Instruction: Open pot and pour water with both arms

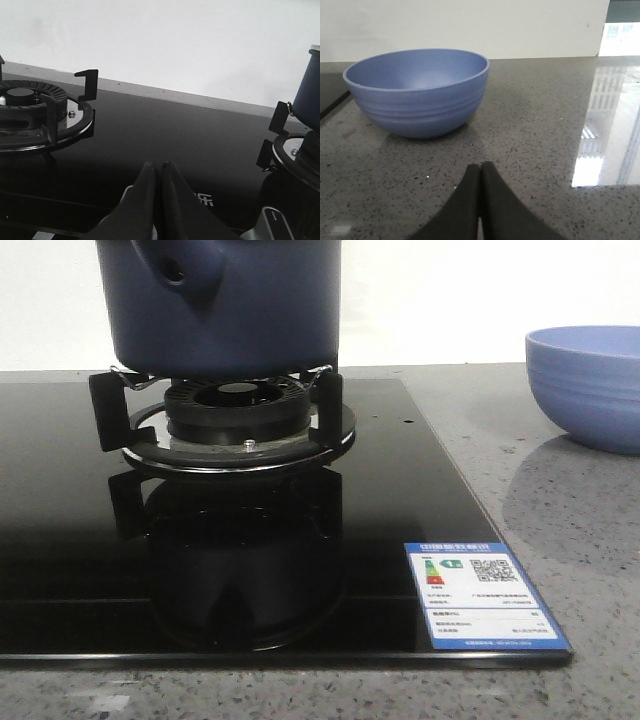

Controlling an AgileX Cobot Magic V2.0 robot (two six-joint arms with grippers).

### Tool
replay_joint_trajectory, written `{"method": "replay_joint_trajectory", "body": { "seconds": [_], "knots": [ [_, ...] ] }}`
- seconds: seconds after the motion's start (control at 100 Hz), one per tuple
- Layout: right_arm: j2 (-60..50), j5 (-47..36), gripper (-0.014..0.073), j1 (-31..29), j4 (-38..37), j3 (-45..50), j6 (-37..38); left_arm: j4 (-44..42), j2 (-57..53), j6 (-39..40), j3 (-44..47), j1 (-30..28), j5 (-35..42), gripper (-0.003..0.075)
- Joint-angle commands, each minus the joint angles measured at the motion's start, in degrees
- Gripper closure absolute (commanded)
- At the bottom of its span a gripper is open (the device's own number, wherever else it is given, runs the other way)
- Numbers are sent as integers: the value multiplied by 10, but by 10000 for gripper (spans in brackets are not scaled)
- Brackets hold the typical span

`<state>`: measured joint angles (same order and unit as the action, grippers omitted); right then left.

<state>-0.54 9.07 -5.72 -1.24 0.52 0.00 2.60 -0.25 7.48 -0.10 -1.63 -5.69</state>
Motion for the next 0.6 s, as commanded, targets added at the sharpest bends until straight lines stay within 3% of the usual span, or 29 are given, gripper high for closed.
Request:
{"method": "replay_joint_trajectory", "body": {
  "seconds": [0.0, 0.59],
  "knots": [
    [-10, -51, 637, 1, -3, 14, 0, 4, -15, 6, 20, 3, 42, 741],
    [-10, -58, 637, 1, -3, 14, 0, 4, -15, 6, 20, 3, 42, 741]
  ]
}}
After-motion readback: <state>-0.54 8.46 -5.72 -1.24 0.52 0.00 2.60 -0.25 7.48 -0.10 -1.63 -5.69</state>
